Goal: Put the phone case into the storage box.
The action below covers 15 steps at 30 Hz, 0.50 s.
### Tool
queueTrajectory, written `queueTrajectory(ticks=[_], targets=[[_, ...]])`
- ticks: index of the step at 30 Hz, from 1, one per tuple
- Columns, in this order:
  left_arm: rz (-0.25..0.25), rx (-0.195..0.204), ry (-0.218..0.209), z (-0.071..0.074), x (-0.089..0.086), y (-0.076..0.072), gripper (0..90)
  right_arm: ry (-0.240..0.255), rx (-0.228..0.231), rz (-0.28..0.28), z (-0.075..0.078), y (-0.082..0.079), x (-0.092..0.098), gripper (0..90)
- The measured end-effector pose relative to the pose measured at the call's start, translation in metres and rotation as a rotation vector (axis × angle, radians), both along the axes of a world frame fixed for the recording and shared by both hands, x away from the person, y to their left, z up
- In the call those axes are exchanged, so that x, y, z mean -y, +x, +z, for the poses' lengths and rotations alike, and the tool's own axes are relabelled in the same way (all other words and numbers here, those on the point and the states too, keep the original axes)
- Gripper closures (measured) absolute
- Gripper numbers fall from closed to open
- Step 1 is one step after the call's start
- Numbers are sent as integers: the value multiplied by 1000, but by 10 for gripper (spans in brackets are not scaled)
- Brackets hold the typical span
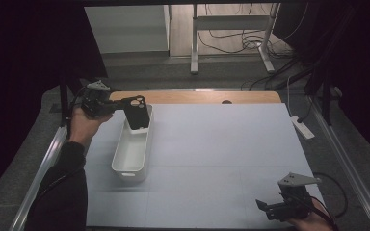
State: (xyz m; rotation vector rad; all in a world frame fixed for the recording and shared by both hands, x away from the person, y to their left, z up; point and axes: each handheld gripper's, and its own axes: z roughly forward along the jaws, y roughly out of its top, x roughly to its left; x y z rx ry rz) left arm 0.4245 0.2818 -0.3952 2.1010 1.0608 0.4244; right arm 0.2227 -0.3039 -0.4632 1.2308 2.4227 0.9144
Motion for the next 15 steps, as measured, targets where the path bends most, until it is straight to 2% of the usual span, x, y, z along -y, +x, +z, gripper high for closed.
queueTrajectory(ticks=[15], targets=[[14,-4,15,-10,3,17,836,-1,1,2,0,0,0,0]])
